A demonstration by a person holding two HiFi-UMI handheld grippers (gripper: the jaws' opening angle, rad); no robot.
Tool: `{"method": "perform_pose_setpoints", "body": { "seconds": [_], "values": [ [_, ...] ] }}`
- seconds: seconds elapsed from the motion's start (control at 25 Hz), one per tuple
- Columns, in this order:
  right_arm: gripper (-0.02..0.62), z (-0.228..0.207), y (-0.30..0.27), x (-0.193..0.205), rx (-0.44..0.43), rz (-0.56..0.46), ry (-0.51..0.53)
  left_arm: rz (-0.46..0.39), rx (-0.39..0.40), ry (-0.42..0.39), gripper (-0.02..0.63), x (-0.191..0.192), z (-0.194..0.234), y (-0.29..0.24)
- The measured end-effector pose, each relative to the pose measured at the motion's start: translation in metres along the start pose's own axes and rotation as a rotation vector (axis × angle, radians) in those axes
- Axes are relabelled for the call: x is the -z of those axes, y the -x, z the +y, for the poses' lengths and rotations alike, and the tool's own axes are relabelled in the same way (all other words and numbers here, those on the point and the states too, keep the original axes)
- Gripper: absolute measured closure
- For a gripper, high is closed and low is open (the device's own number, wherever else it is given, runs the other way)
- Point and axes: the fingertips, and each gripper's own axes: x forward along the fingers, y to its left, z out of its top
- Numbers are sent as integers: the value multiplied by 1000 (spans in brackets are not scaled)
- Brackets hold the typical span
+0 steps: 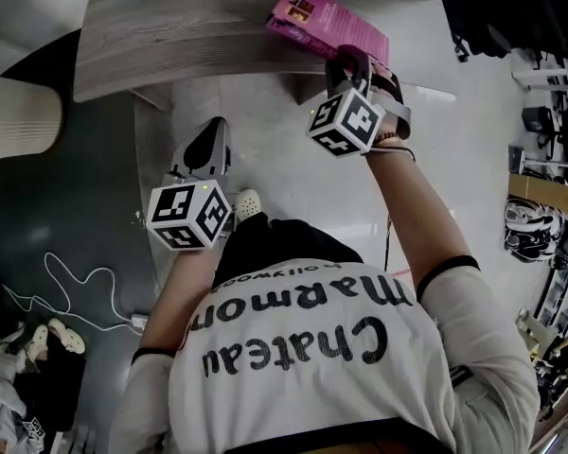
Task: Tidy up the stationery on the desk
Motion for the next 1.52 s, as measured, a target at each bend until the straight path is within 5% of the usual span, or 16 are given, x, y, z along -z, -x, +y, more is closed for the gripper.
{"method": "perform_pose_setpoints", "body": {
  "seconds": [0.6, 0.92, 1.52],
  "values": [
    [454, -70, 47, -110, 62, -324, -154, -202, -72, -51, 589, -105, 6, 5],
    [454, -94, 39, -188, 3, -529, -212, -279, -158, -76, 589, -166, 32, -4],
    [454, -111, -49, -246, -131, -655, -231, -327, -312, -57, 591, -229, 88, -60]
  ]
}}
